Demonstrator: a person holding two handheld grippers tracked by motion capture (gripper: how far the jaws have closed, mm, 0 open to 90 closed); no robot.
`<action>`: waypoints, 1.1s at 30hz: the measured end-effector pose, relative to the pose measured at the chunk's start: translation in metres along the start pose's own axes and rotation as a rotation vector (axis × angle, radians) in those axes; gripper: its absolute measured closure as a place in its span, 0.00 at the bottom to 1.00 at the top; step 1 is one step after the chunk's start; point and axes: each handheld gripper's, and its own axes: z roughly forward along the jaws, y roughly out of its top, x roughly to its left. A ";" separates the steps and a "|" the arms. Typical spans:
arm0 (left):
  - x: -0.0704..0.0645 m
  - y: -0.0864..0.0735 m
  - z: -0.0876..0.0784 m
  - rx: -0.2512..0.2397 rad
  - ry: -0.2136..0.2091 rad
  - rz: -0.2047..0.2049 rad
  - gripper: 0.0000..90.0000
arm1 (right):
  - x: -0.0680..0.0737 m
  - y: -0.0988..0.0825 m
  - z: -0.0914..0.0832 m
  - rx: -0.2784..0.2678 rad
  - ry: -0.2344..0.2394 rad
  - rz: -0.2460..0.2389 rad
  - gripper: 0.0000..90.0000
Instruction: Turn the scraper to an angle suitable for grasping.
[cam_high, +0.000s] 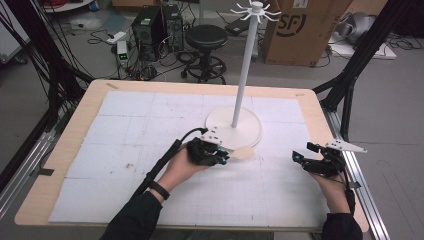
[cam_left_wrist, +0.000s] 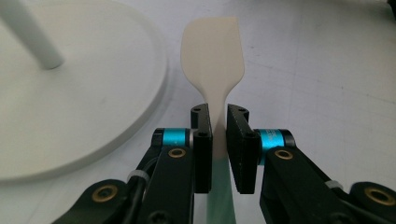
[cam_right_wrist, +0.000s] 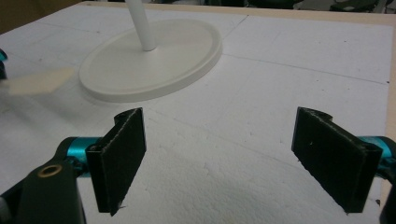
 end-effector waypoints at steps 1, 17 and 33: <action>-0.001 0.003 0.008 0.016 -0.006 0.015 0.90 | 0.000 0.000 0.000 -0.002 0.000 -0.002 0.19; -0.021 0.021 0.088 0.056 -0.115 0.081 0.89 | -0.002 -0.002 -0.004 0.001 -0.003 0.004 0.19; -0.001 -0.009 -0.028 -0.175 0.070 0.004 0.29 | 0.000 -0.003 -0.003 0.011 0.004 -0.001 0.19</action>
